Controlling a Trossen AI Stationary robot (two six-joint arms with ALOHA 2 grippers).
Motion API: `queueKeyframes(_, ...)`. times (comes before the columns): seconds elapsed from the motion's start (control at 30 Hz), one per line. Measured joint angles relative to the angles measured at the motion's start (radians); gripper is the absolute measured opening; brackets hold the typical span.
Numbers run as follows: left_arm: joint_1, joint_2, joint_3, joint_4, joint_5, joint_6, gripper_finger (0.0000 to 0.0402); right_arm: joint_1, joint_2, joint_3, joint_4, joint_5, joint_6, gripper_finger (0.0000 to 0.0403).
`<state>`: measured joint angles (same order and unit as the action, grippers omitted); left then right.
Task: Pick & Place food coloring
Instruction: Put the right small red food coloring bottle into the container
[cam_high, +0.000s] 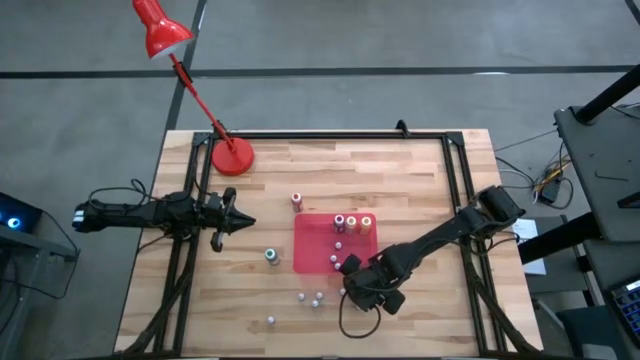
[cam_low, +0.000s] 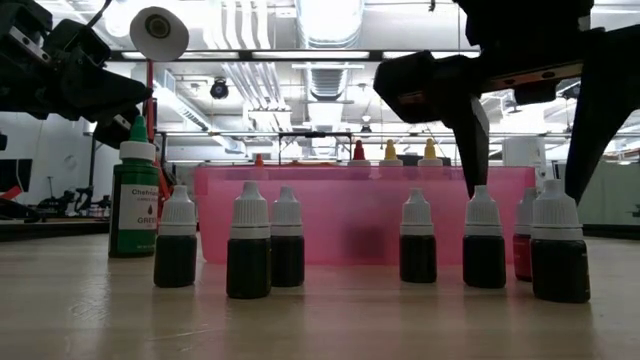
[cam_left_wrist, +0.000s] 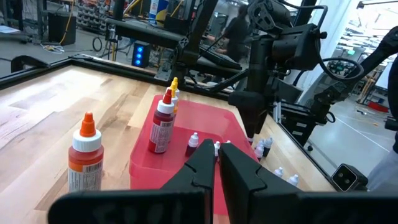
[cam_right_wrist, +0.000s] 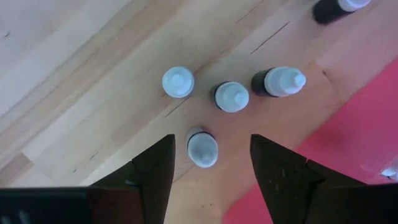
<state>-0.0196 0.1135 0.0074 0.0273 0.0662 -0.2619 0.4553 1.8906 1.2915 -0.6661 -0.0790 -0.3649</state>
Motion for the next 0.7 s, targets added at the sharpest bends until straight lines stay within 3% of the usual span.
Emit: queueKeyframes(0.7, 0.000, 0.002, 0.000, -0.001, 0.000, 0.000, 0.0000, 0.009, 0.043, 0.021, -0.031, 0.000, 0.044, 0.0189)
